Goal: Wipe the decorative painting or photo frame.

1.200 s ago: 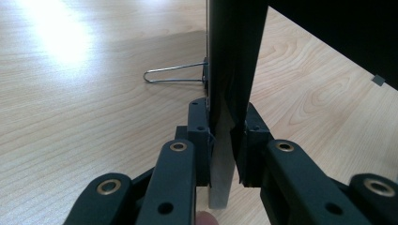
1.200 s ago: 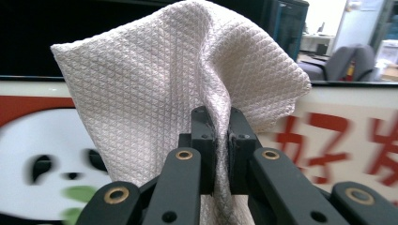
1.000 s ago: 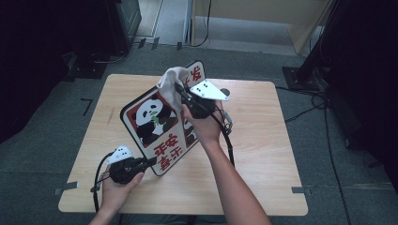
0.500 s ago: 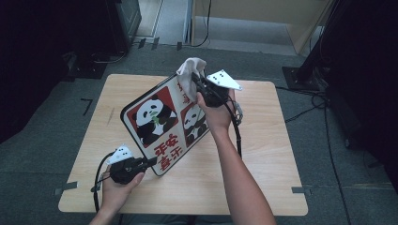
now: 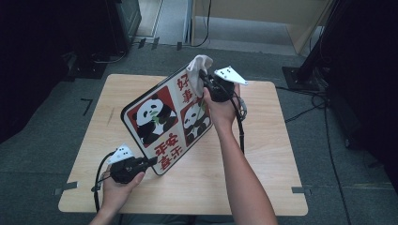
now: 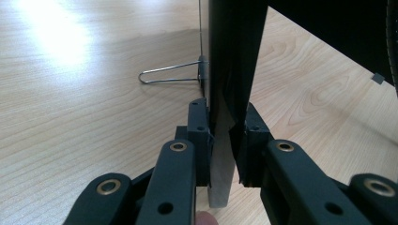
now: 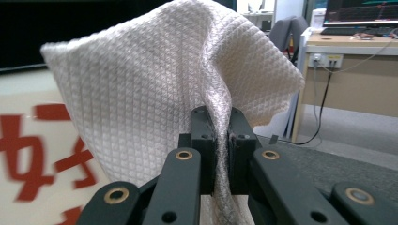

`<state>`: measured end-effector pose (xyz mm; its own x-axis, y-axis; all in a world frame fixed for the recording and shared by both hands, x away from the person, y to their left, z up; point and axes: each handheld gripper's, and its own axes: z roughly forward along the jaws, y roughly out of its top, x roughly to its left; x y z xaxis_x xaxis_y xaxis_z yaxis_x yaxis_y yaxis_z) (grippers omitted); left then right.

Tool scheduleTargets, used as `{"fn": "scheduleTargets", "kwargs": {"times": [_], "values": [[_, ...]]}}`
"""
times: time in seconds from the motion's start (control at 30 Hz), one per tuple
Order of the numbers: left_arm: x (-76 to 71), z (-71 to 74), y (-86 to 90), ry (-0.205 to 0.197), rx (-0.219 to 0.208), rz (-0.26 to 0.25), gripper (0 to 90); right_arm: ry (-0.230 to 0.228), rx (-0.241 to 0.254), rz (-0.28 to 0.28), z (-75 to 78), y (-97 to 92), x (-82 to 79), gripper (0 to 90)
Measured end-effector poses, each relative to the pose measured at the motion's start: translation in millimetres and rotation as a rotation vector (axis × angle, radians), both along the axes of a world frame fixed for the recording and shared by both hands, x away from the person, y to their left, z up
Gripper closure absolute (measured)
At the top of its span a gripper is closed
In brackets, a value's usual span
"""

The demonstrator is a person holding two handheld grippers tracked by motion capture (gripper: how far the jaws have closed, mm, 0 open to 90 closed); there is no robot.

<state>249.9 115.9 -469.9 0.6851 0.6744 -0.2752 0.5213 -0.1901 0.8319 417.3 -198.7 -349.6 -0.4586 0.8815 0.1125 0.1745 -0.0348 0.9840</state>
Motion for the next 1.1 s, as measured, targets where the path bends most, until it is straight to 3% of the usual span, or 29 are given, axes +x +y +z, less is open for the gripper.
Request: {"fn": "scheduleTargets", "kwargs": {"times": [0.37,0.8,0.97,1.1], "values": [[1.3,0.1,-1.0,0.000,0.005,-0.002,79.5,-0.025,0.031,0.079,-21.0,34.7,-44.1,85.0],[2.3,-0.1,-1.2,0.003,0.003,0.001,79.5,-0.065,-0.017,0.268,-29.1,90.1,-113.3,85.0],[2.6,-0.1,-0.7,0.004,0.002,0.001,79.6,-0.061,-0.024,0.331,-37.0,105.0,-132.5,84.9],[2.6,0.0,-0.6,0.004,0.003,0.001,79.5,-0.064,-0.023,0.356,-40.0,109.4,-138.8,84.9]]}}
